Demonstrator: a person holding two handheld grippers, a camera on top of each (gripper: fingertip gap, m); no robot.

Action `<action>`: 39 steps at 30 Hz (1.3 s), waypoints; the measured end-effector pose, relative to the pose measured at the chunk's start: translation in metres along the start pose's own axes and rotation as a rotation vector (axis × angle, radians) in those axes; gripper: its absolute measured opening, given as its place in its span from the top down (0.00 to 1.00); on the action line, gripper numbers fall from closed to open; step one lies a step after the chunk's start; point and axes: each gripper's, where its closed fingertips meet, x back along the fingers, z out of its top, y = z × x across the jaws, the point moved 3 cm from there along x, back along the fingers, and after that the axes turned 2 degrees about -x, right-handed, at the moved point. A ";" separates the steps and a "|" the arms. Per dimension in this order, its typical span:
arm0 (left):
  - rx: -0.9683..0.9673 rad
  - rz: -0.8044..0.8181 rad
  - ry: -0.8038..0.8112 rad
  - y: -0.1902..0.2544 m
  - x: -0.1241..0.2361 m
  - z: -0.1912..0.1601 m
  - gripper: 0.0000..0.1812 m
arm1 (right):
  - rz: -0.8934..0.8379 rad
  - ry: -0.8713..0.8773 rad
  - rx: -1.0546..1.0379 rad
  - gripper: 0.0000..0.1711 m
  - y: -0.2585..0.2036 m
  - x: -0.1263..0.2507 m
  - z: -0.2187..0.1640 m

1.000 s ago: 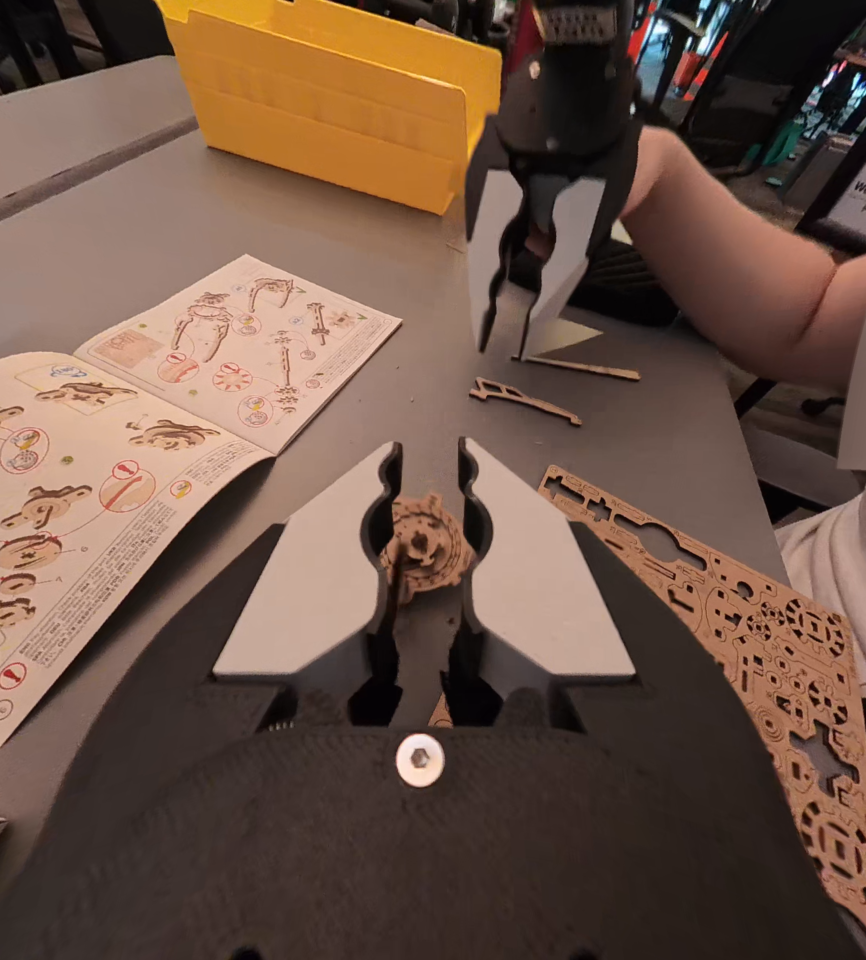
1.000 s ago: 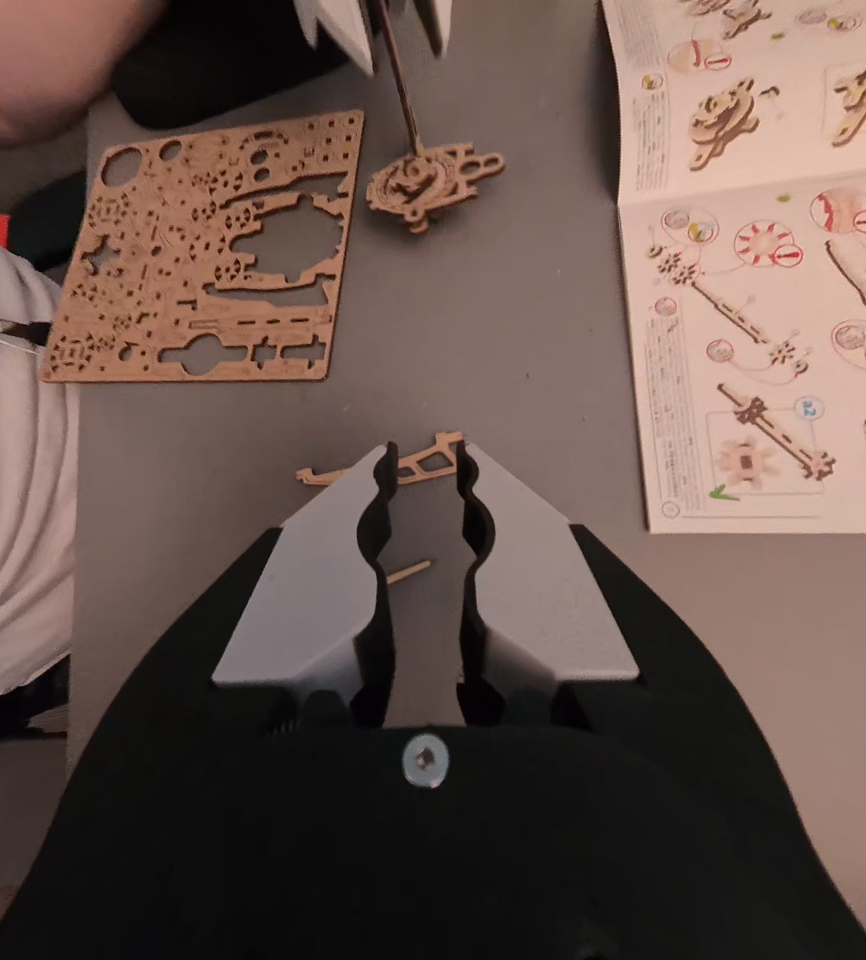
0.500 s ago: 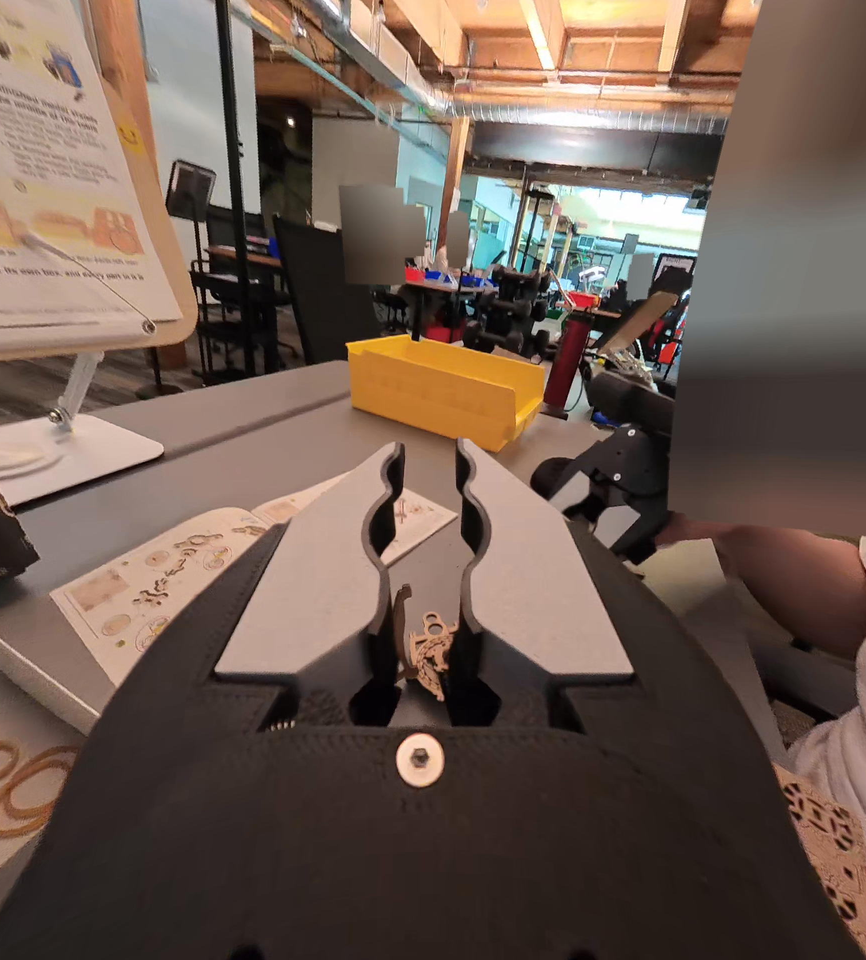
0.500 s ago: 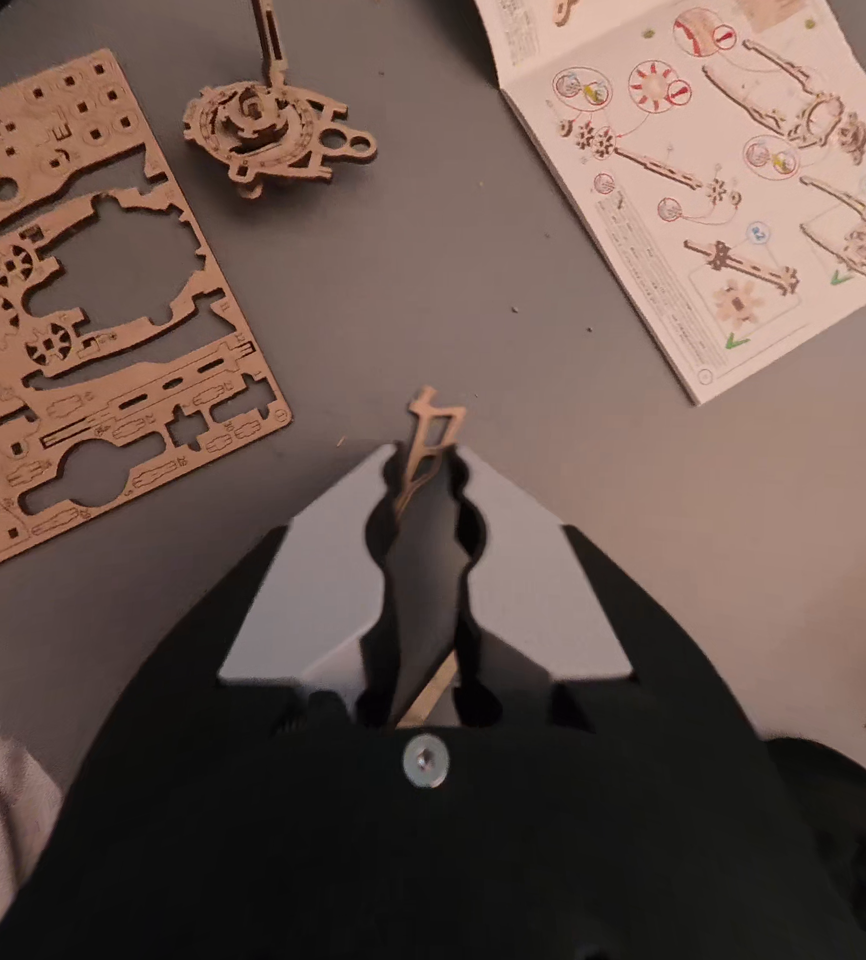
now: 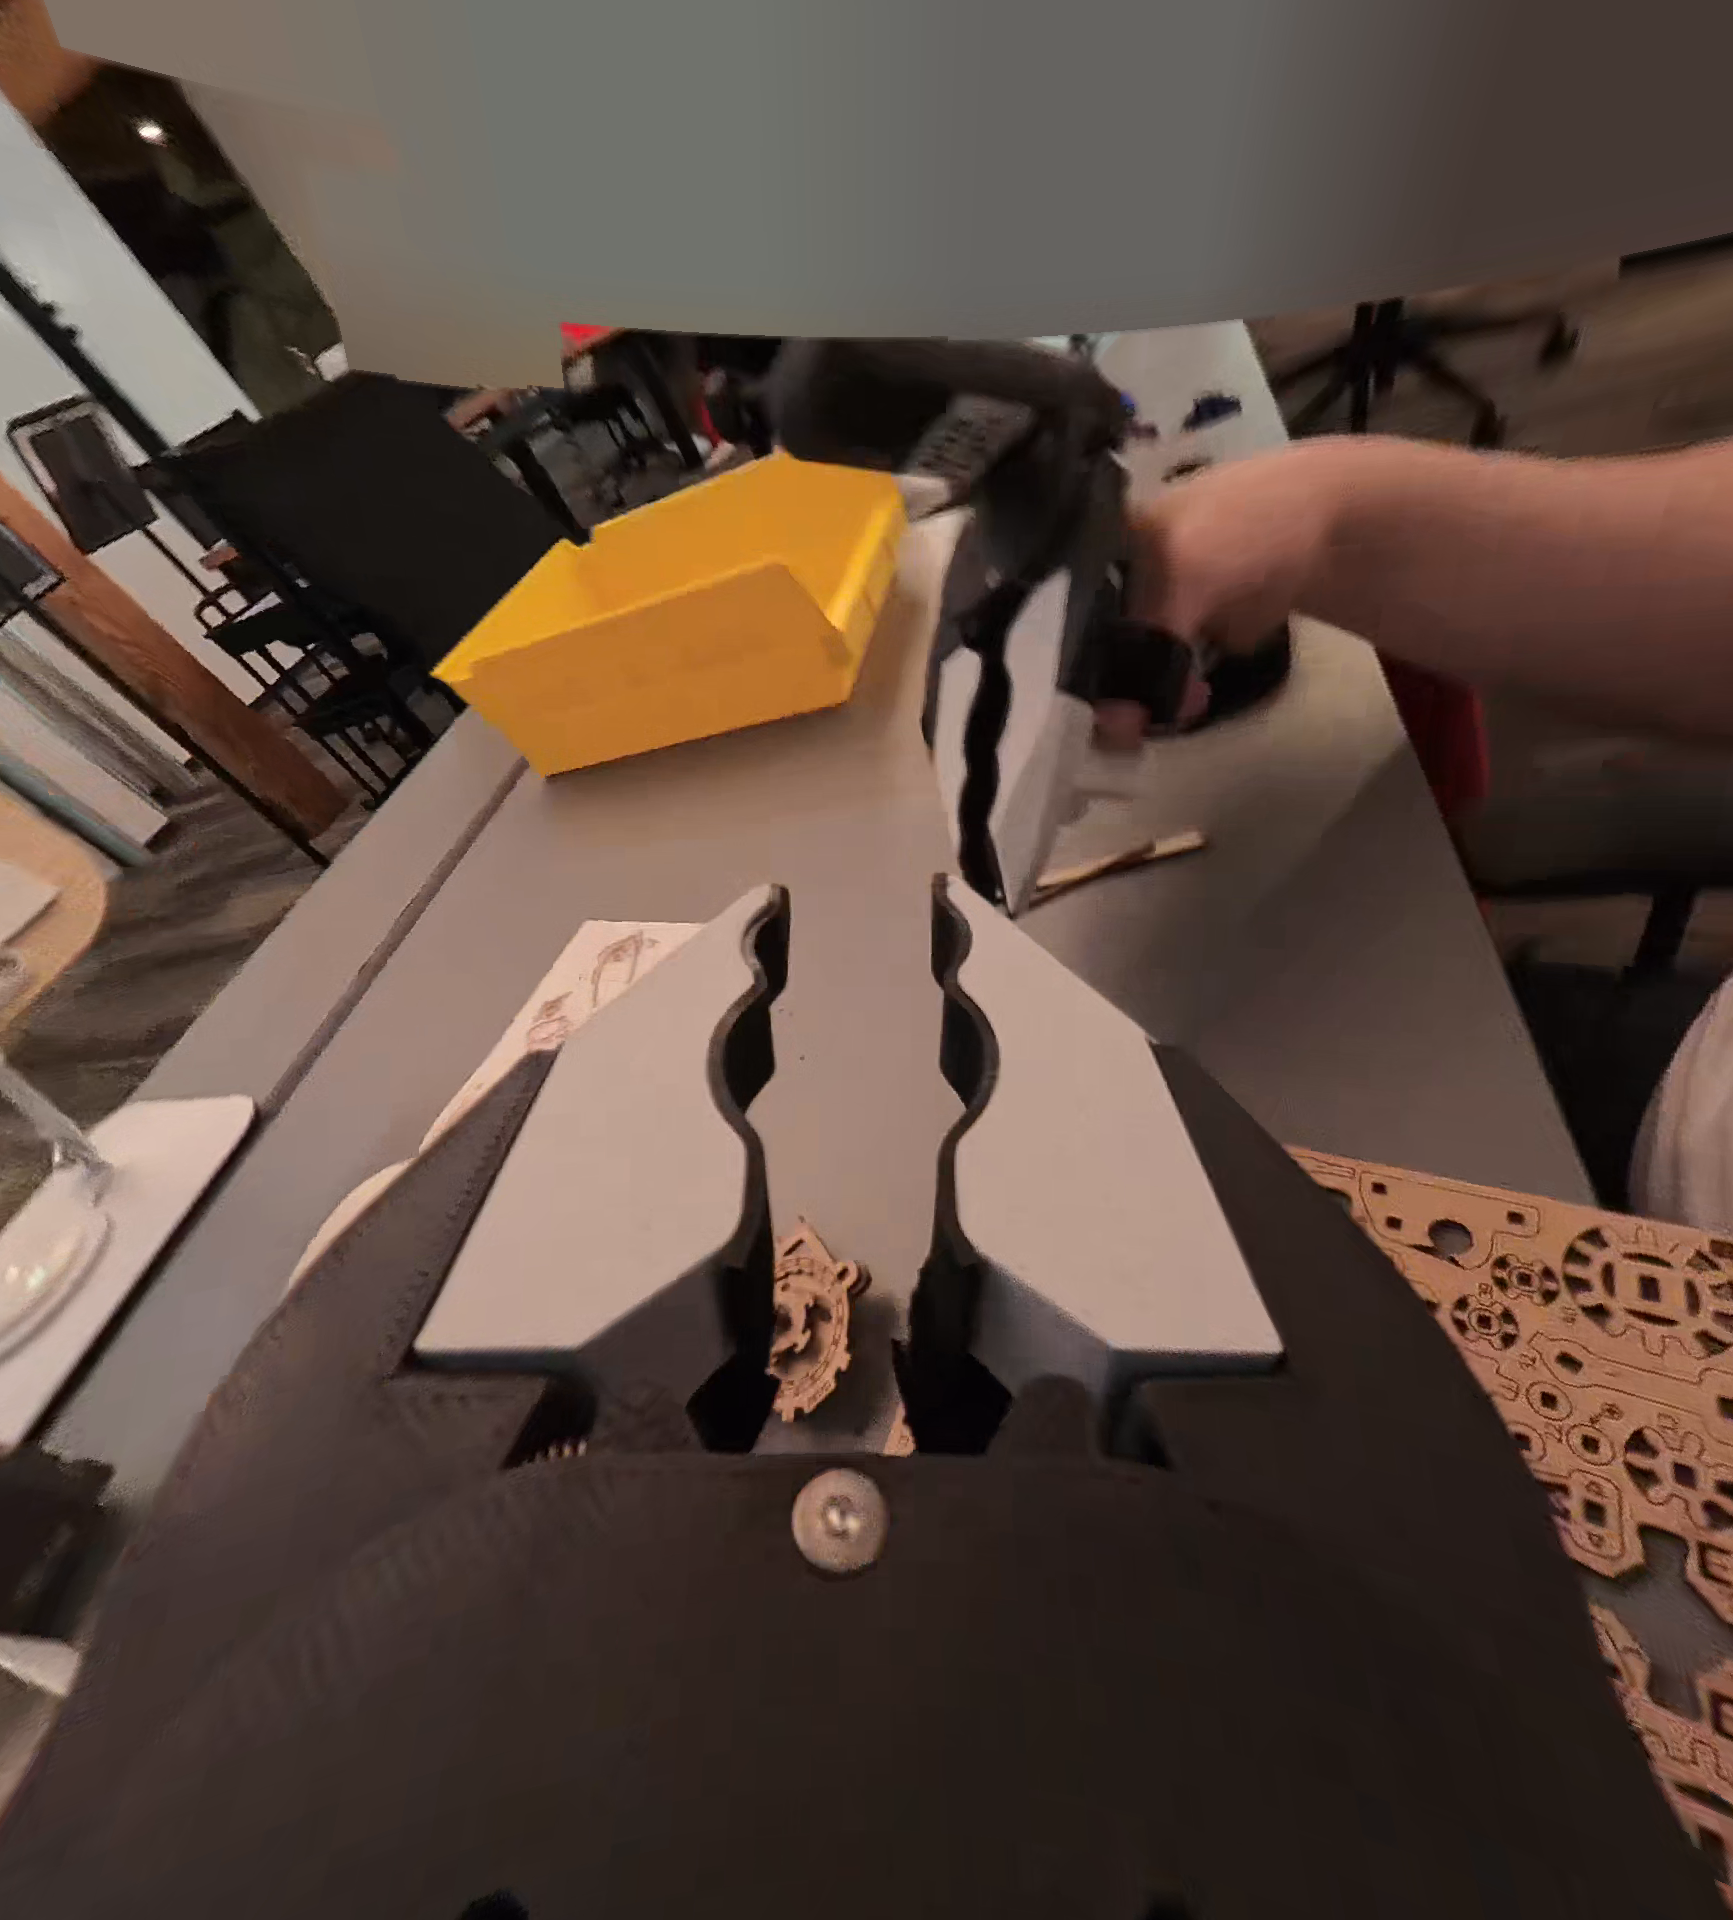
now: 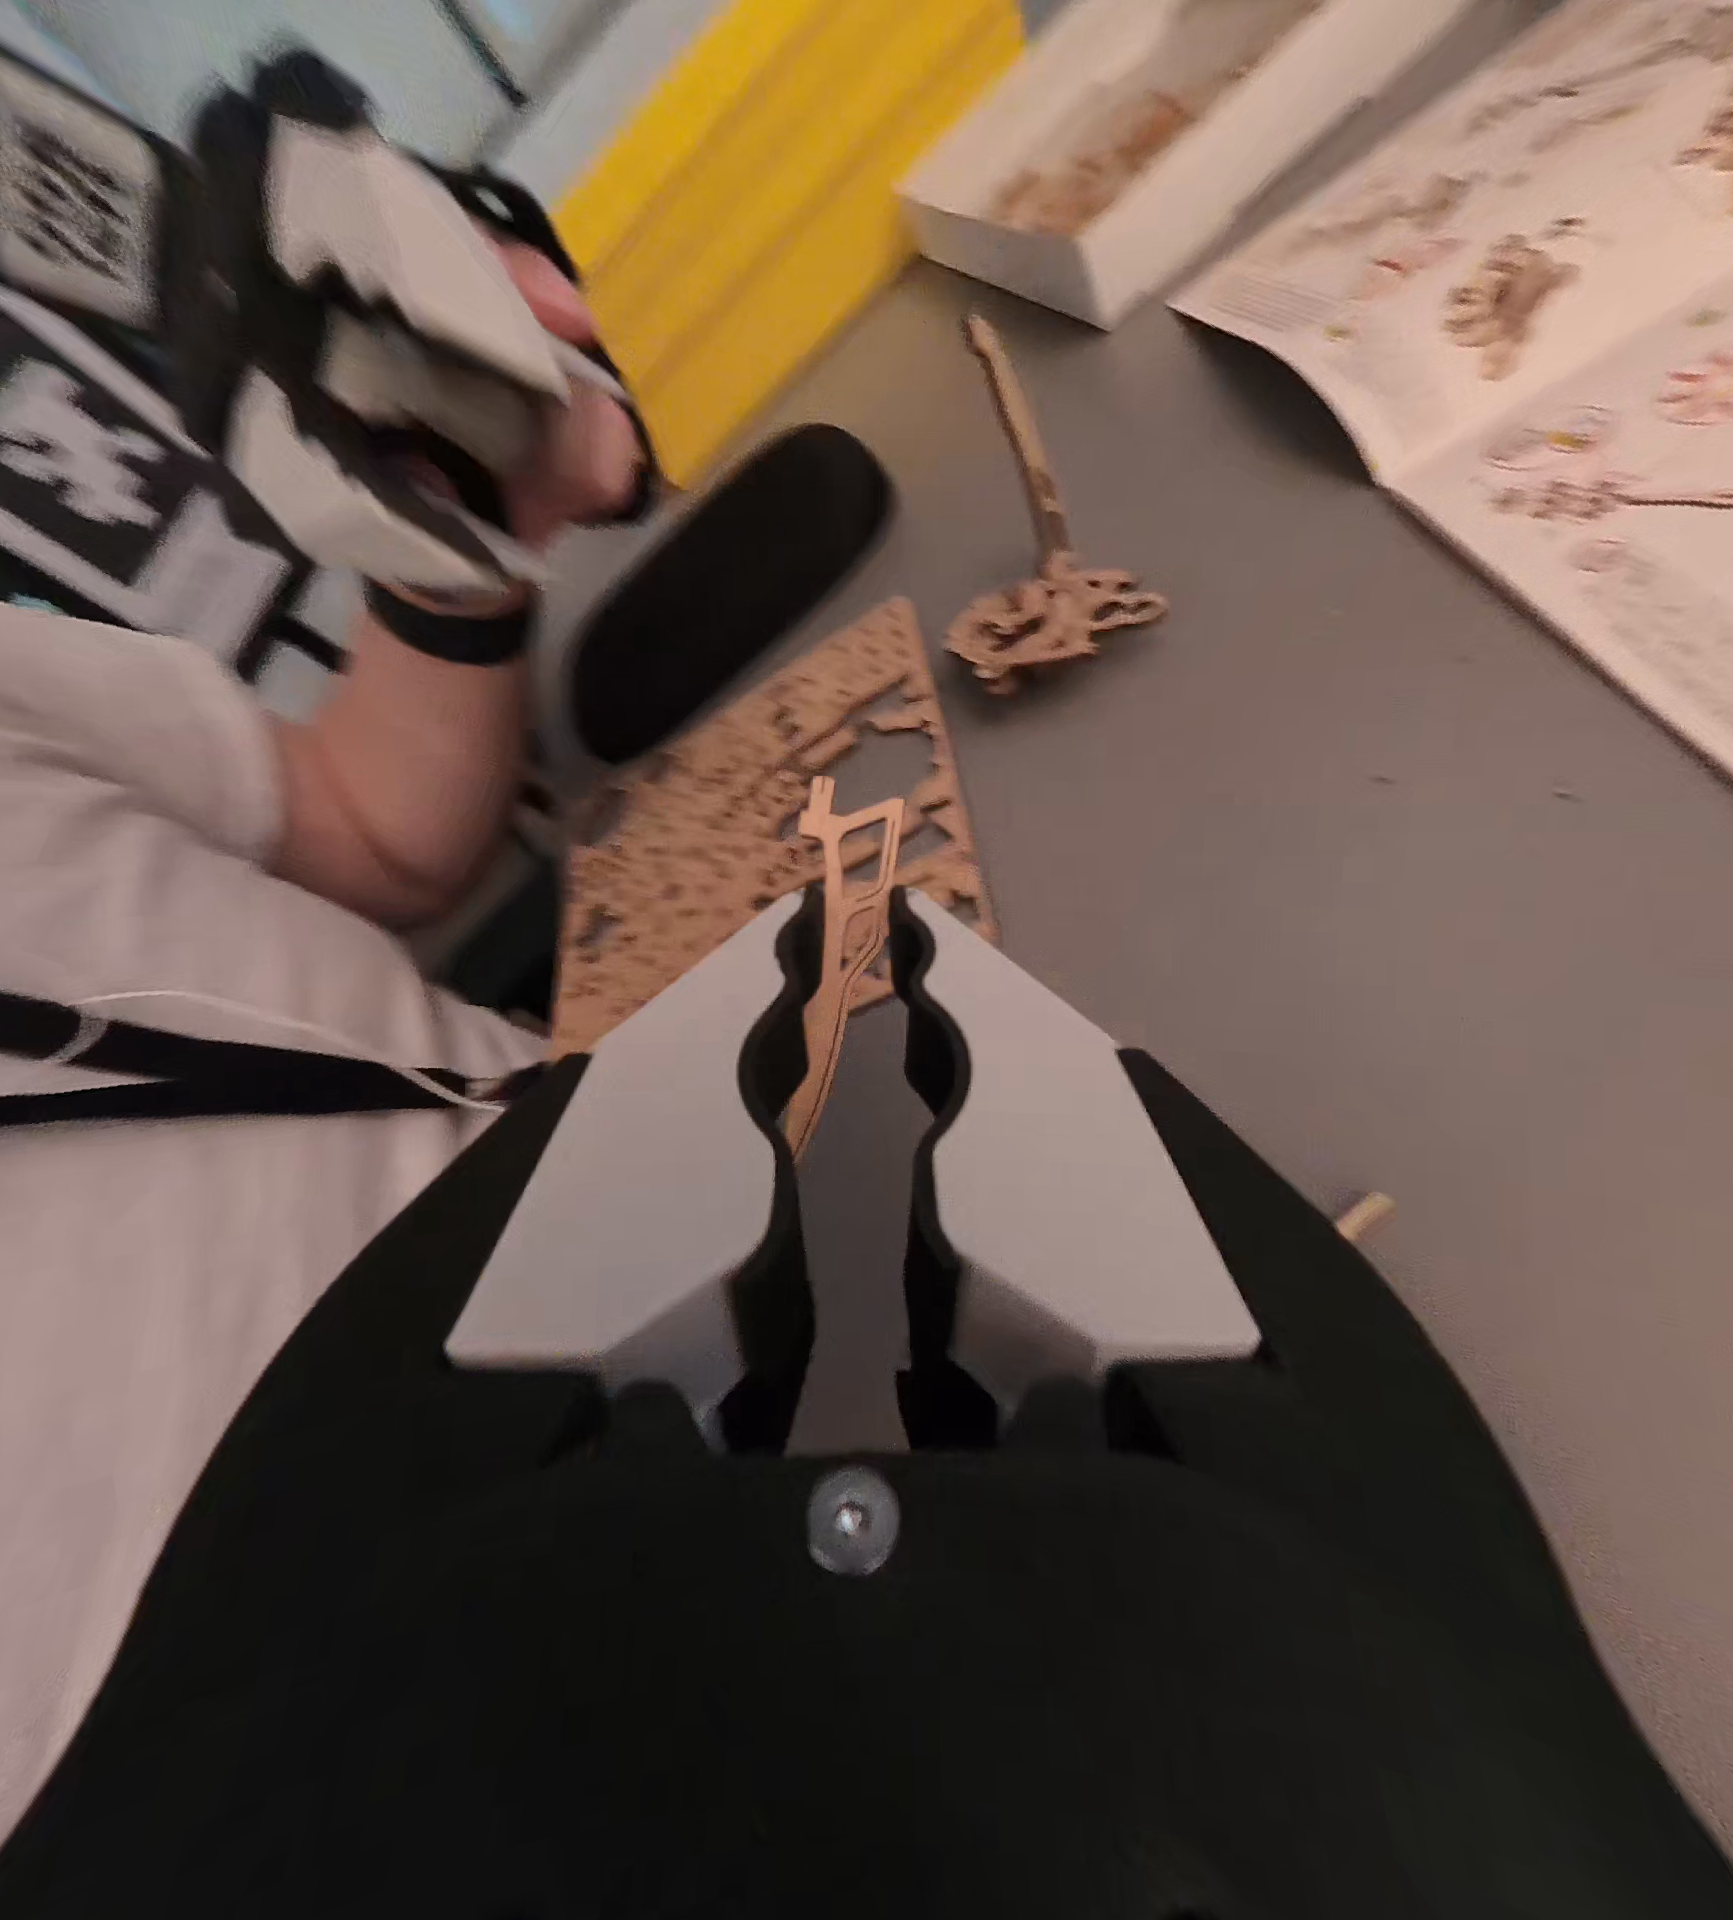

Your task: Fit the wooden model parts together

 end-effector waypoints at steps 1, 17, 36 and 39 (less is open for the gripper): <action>-0.044 -0.024 -0.019 0.009 -0.008 0.000 0.86 | 0.054 0.005 -0.016 0.94 -0.005 0.001 0.002; -0.307 -0.241 -0.195 0.055 -0.051 -0.032 0.90 | 0.203 -0.147 -0.023 0.94 -0.026 -0.017 -0.007; -0.225 -0.134 -0.225 0.038 -0.039 -0.043 1.00 | 0.155 0.062 0.008 0.90 -0.003 0.000 0.031; -0.090 -0.057 -0.223 0.022 -0.031 -0.046 1.00 | -0.182 -0.032 -0.007 0.94 0.031 0.028 0.047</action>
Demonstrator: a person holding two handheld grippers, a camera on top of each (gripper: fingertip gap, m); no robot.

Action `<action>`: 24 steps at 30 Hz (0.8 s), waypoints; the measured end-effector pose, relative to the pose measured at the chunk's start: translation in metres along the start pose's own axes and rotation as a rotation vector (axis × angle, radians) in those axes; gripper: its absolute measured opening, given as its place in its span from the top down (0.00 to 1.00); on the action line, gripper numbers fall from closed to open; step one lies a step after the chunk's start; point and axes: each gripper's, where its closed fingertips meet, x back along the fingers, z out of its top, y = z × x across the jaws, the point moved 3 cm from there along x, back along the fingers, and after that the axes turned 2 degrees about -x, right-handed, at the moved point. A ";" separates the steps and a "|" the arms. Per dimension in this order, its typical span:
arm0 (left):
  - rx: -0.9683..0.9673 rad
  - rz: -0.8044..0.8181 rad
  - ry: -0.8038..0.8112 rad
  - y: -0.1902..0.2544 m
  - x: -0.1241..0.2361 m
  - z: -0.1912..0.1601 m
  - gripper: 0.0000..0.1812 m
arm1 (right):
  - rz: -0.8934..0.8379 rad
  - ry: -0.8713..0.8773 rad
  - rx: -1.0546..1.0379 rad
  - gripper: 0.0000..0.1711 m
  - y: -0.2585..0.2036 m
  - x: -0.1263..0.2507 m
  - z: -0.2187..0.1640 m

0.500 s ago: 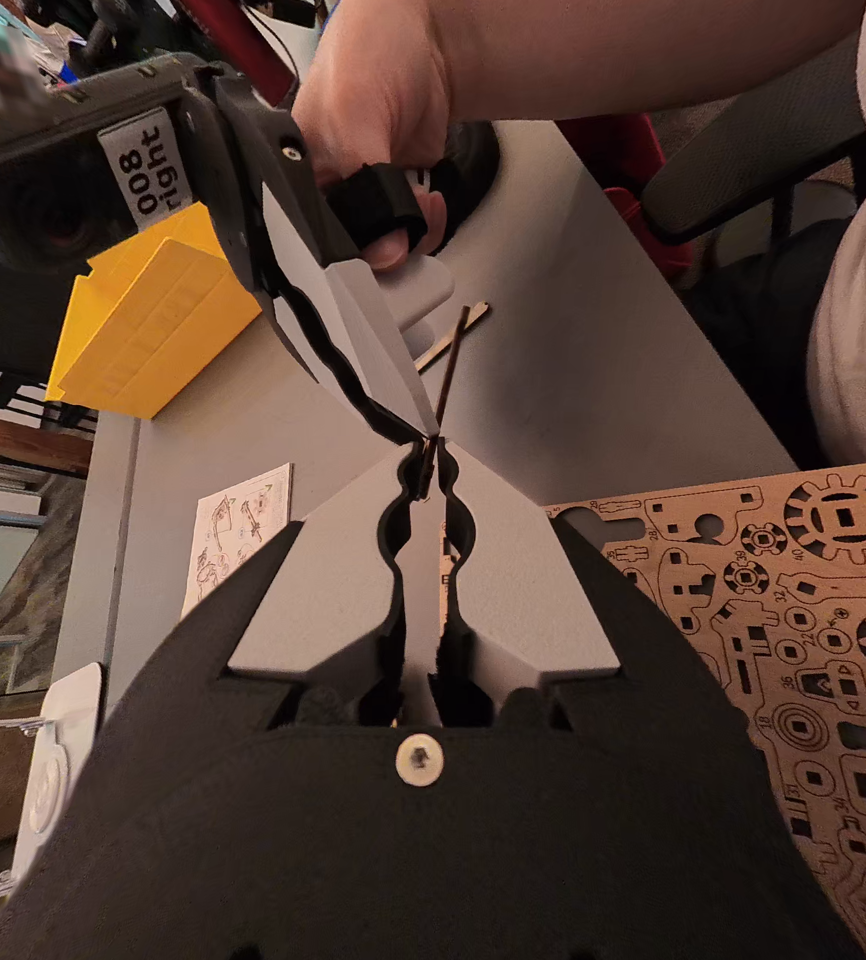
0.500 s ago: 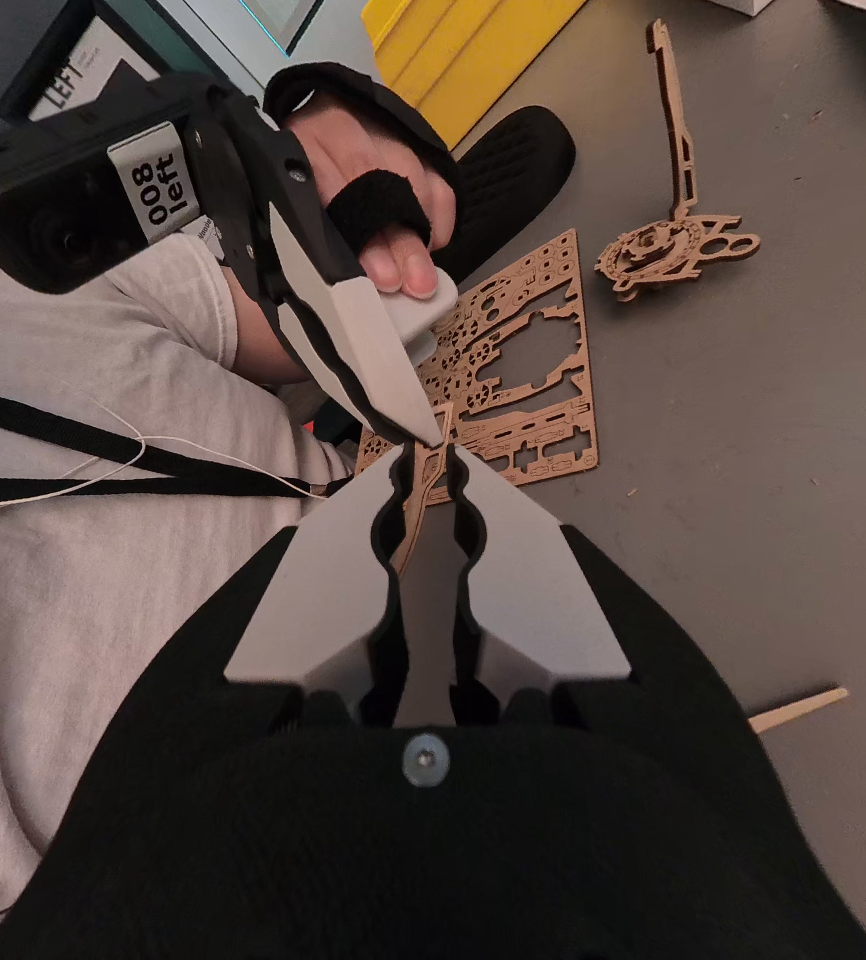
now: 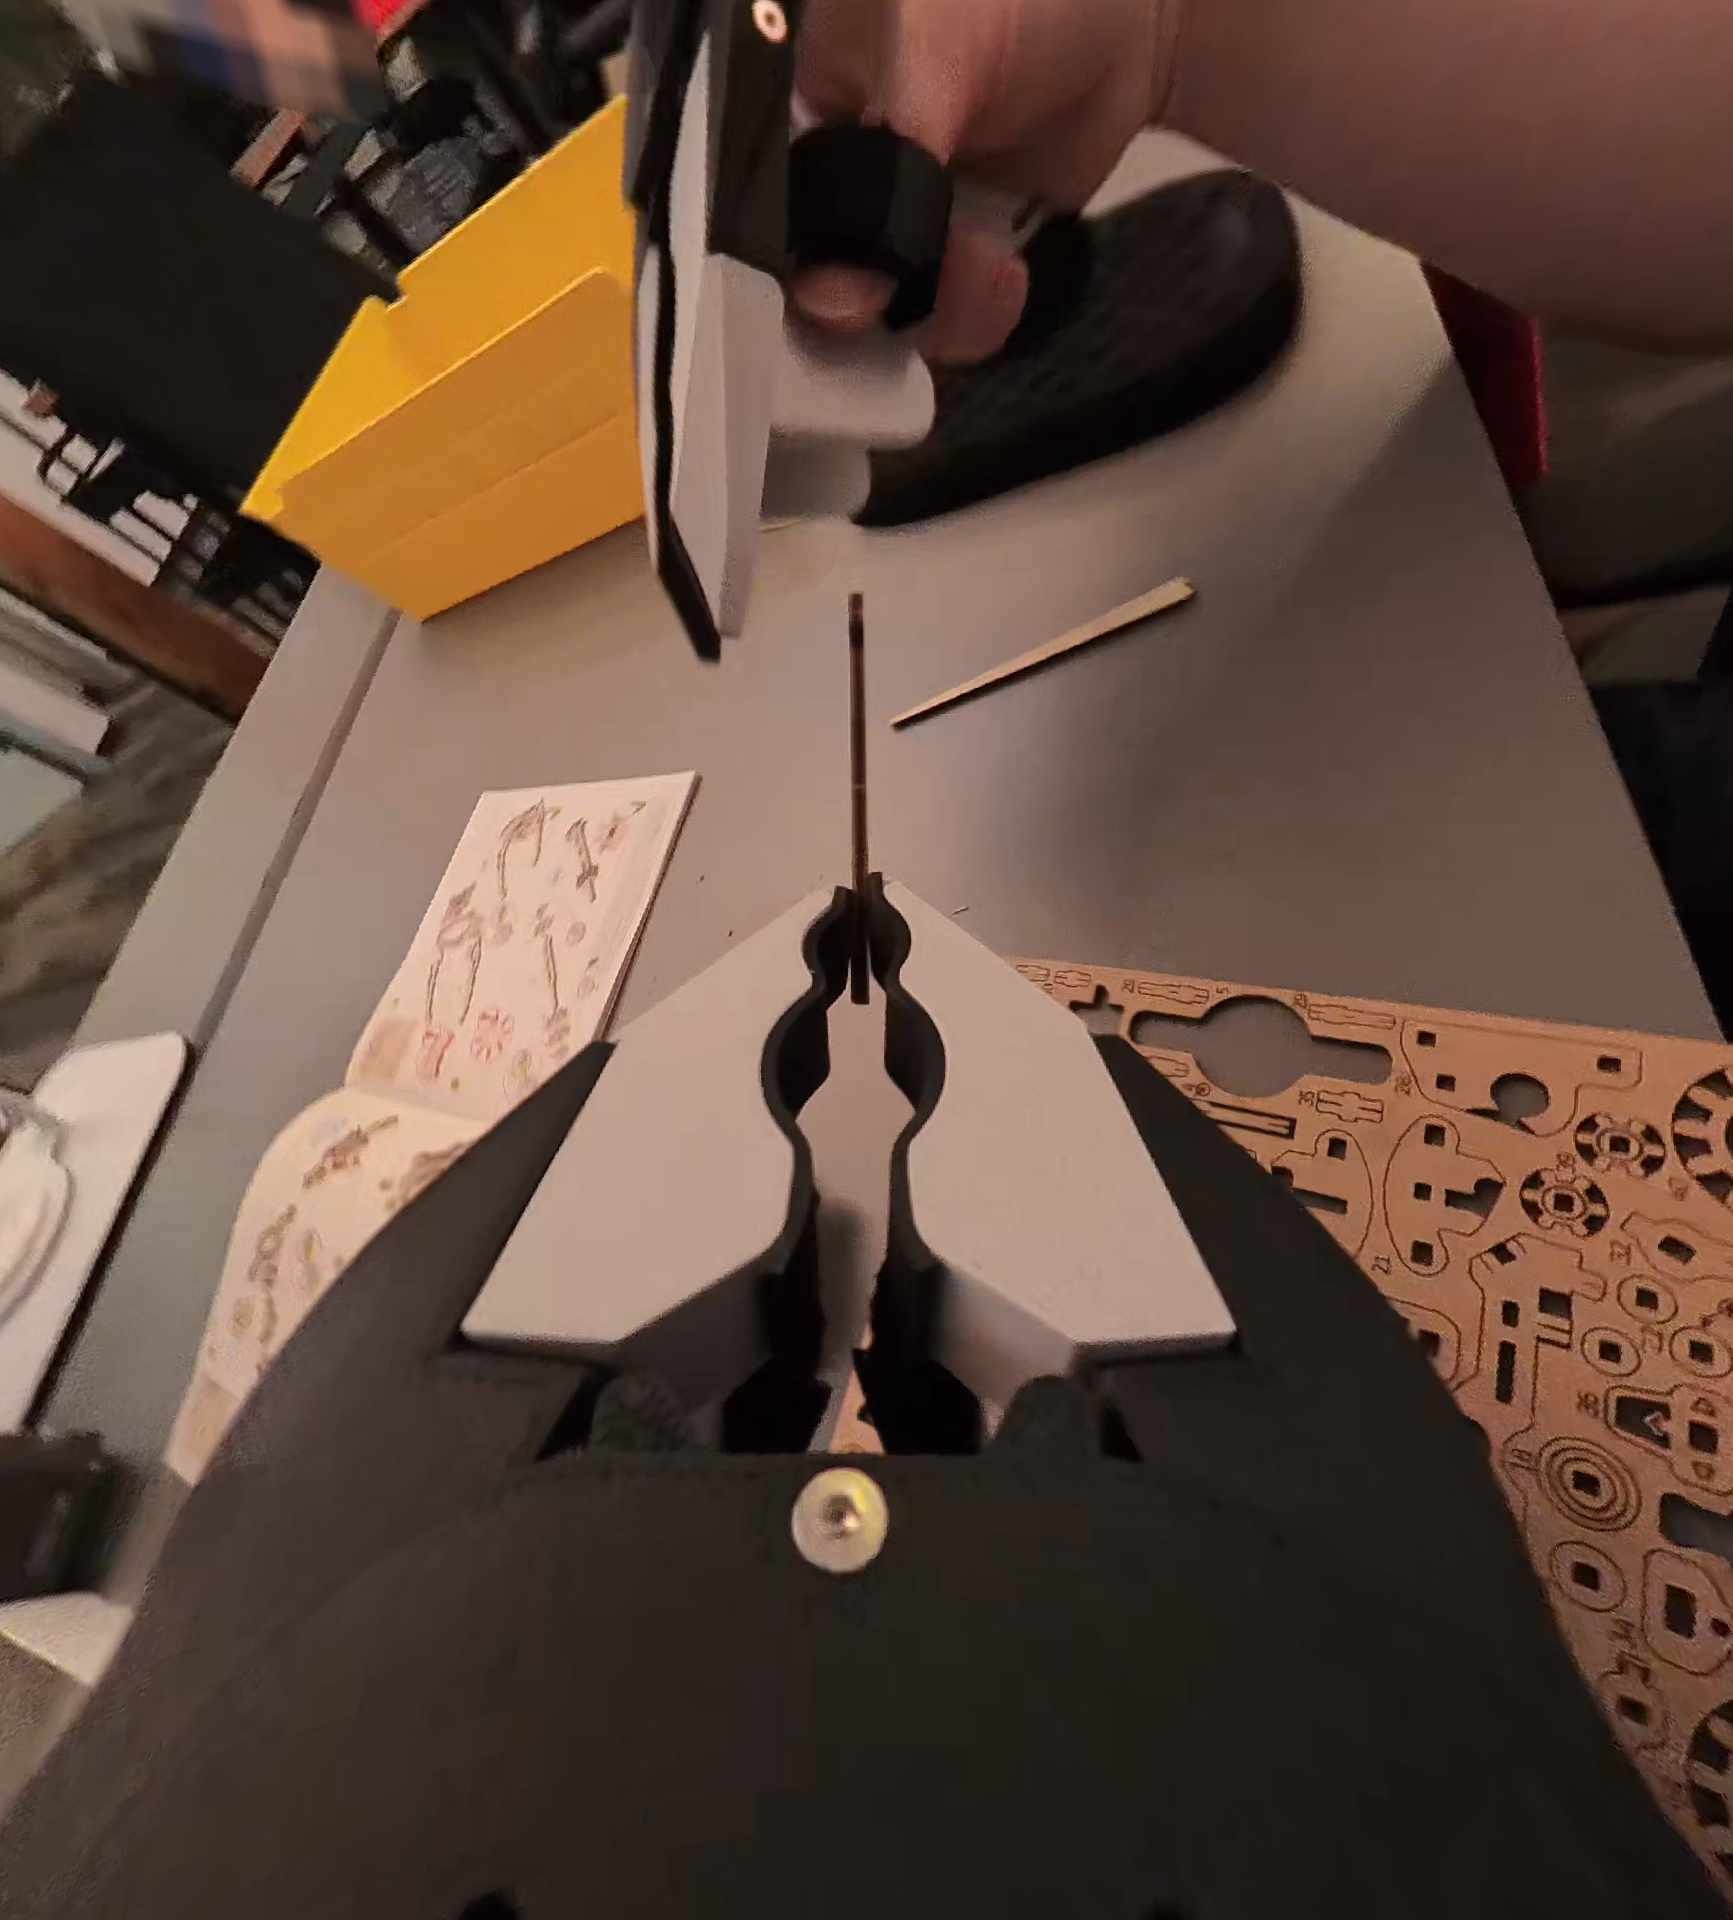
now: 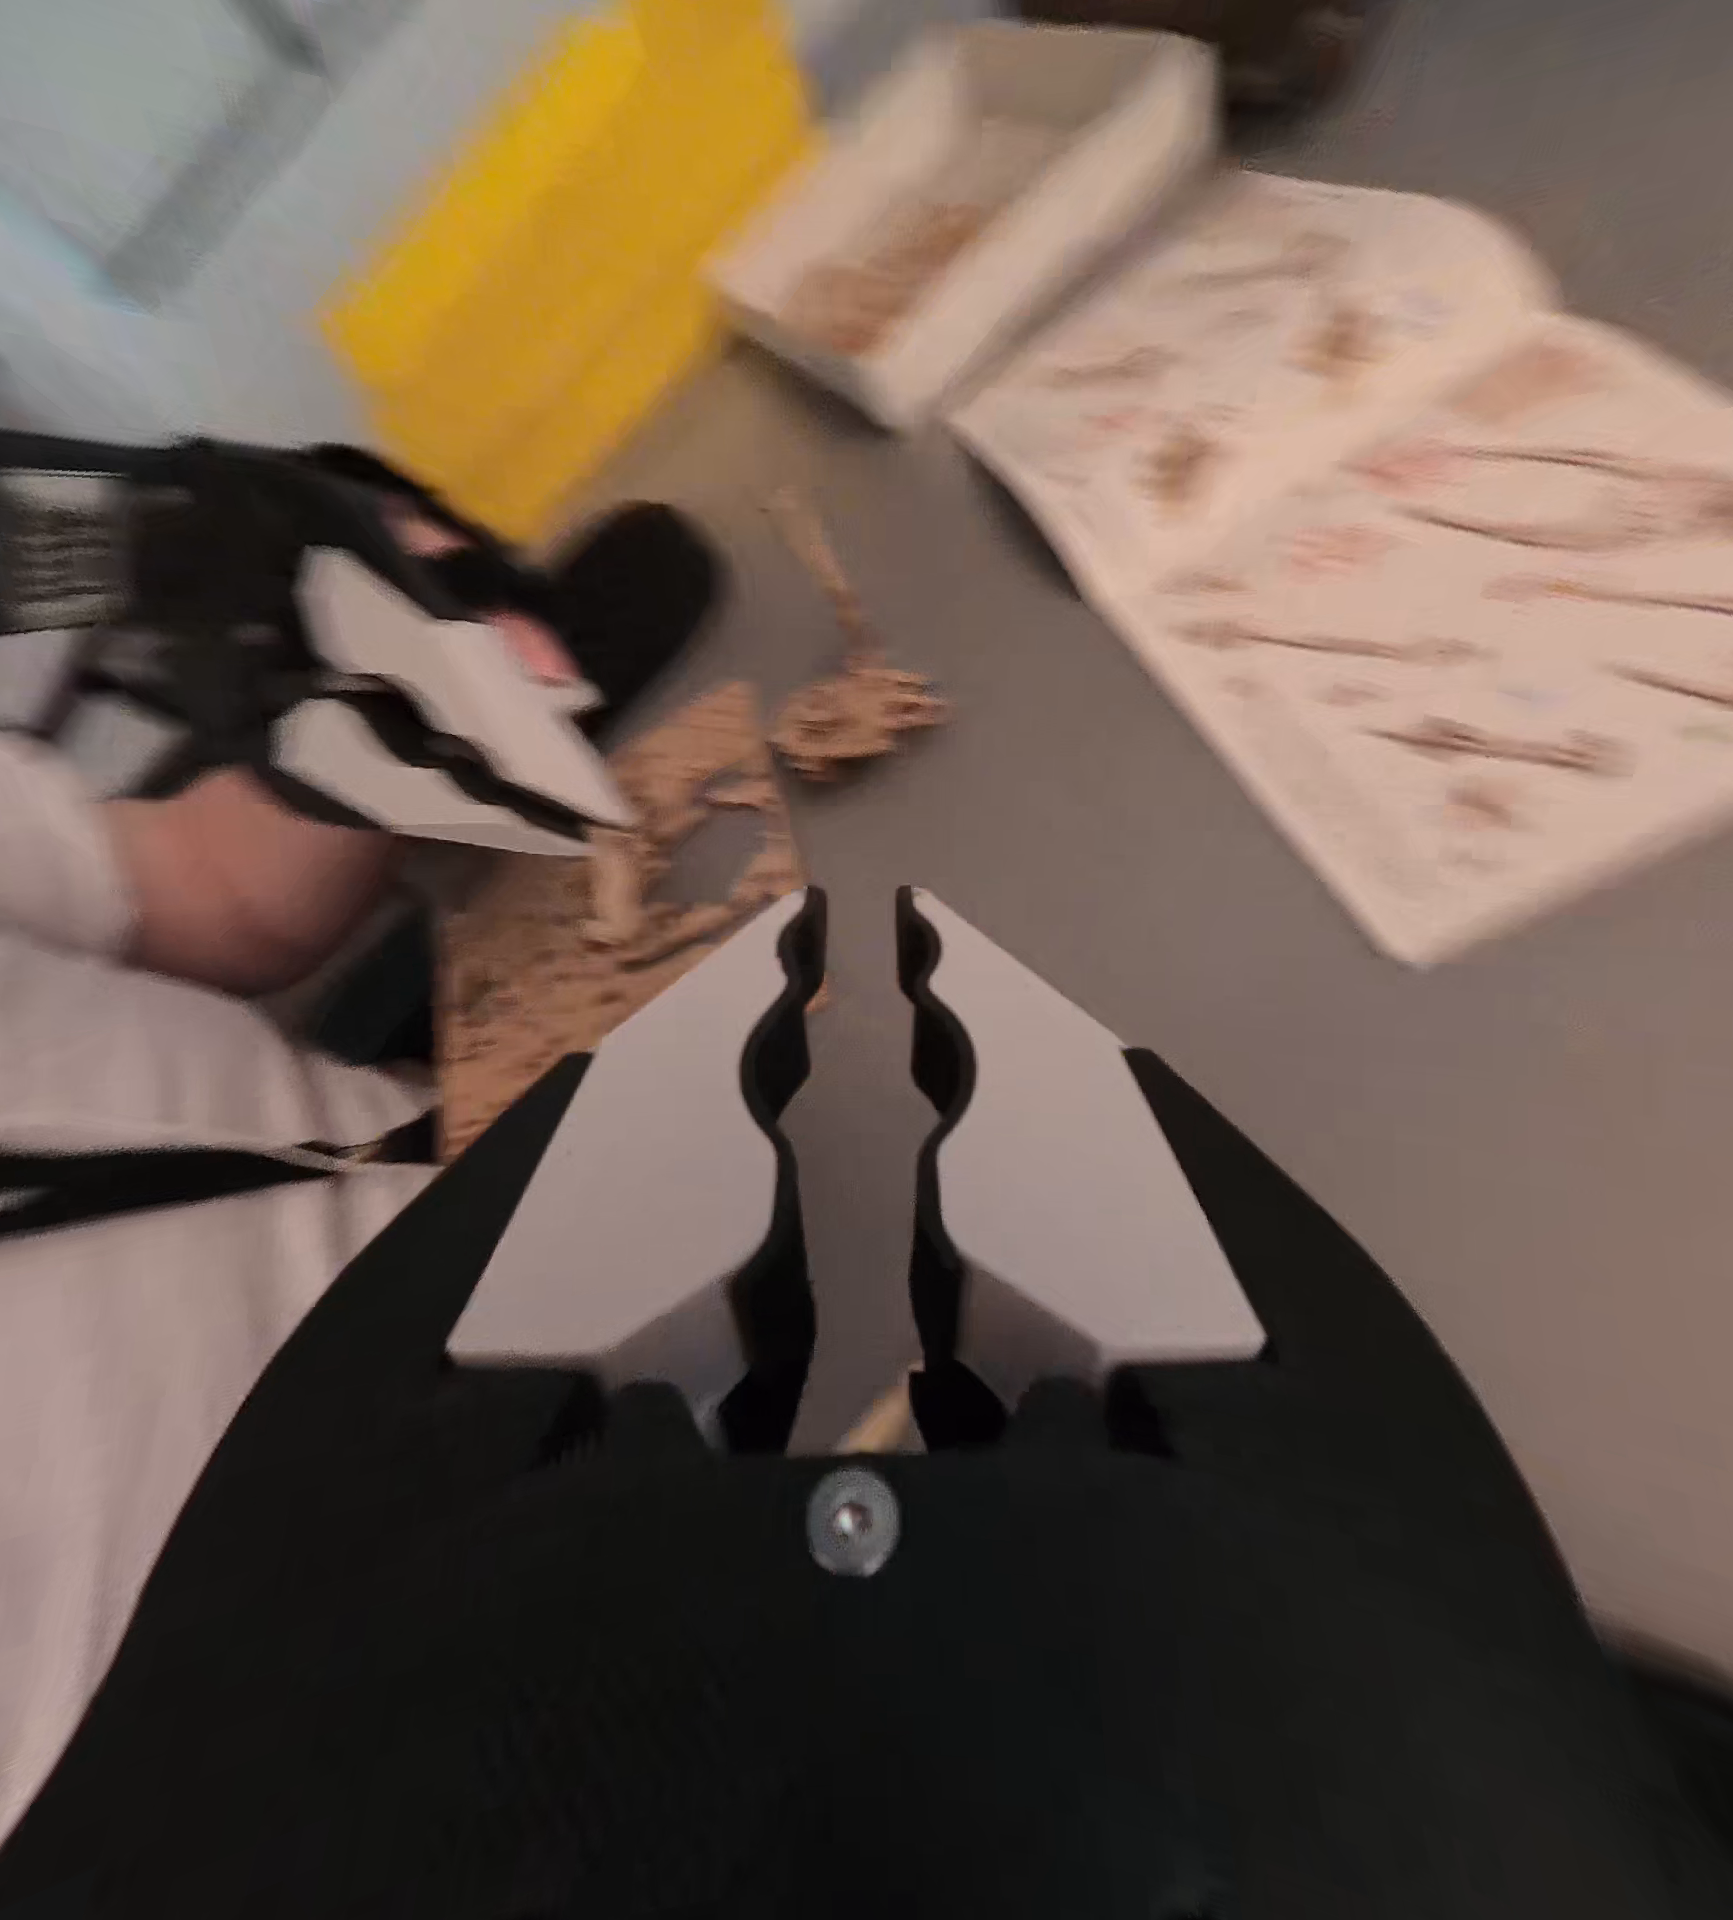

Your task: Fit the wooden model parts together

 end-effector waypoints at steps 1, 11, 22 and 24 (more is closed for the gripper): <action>0.048 0.011 0.017 -0.004 0.004 0.000 1.00 | -0.144 -0.043 -0.023 0.94 0.013 0.012 0.008; 0.376 -0.044 0.395 -0.034 0.059 0.031 1.00 | -0.955 -0.949 0.244 1.00 -0.023 0.058 0.056; 0.374 0.067 0.392 -0.054 0.101 0.025 1.00 | -1.035 -1.327 0.243 1.00 -0.048 0.075 0.030; 0.370 0.077 0.394 -0.054 0.103 0.025 1.00 | -1.041 -1.364 0.230 1.00 -0.049 0.079 0.026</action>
